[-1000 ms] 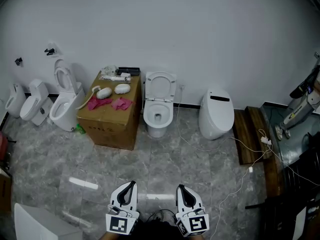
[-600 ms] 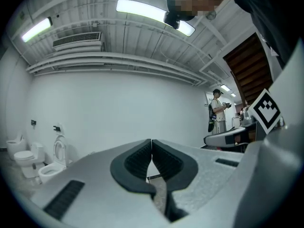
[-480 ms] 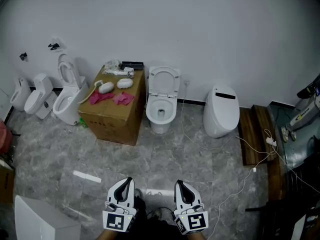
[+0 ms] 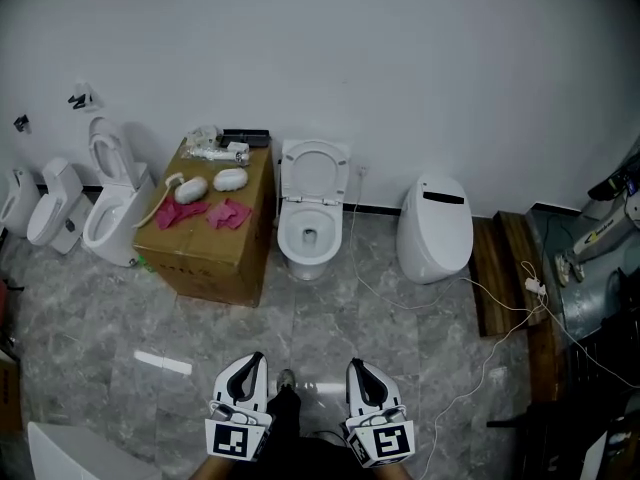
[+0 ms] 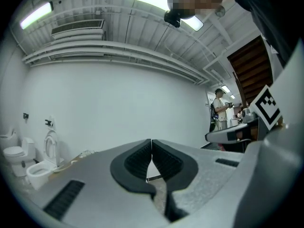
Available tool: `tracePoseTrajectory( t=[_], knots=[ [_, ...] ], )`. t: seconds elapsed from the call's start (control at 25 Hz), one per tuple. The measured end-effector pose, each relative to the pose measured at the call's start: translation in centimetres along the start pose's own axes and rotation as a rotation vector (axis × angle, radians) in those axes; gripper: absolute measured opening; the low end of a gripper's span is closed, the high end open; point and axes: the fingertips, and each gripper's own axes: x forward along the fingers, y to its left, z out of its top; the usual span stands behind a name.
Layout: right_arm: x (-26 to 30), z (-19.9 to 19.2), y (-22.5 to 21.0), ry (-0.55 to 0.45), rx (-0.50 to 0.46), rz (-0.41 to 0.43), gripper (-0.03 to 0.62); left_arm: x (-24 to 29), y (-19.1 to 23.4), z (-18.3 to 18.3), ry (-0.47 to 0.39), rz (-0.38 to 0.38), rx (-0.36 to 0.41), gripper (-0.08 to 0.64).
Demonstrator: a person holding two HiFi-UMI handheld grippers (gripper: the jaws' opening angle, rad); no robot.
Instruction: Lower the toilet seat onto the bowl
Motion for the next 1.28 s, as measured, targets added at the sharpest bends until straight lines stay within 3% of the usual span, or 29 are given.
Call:
tracePoseTrajectory(
  t=[0.24,0.44,0.68,0.76,1.28],
  knots=[
    [9.6,1.8,-1.6,0.006,-0.022,-0.037,0.026,7.9,6.6,1.2,-0.018,-0.037,-0.04,0.011],
    [16.1,2.7,-2.1,0.009,-0.021,-0.052,0.026,12.9,10.4,1.1,0.019,-0.07,-0.04,0.011],
    [22.1,2.5,-3.0,0.046,-0.021,-0.044,0.026,17.8,13.8,1.3,-0.006,-0.059,-0.076,0.011],
    [24.0,2.5,-3.9,0.047,-0.016,-0.037,0.026,19.4,14.5,0.5,0.022,-0.05,-0.081,0.011],
    [40.4,3.1,-15.5,0.063,-0.018,0.051,0.026,37.9,18.1,1.7,0.071,0.021,-0.049,0.011]
  ],
)
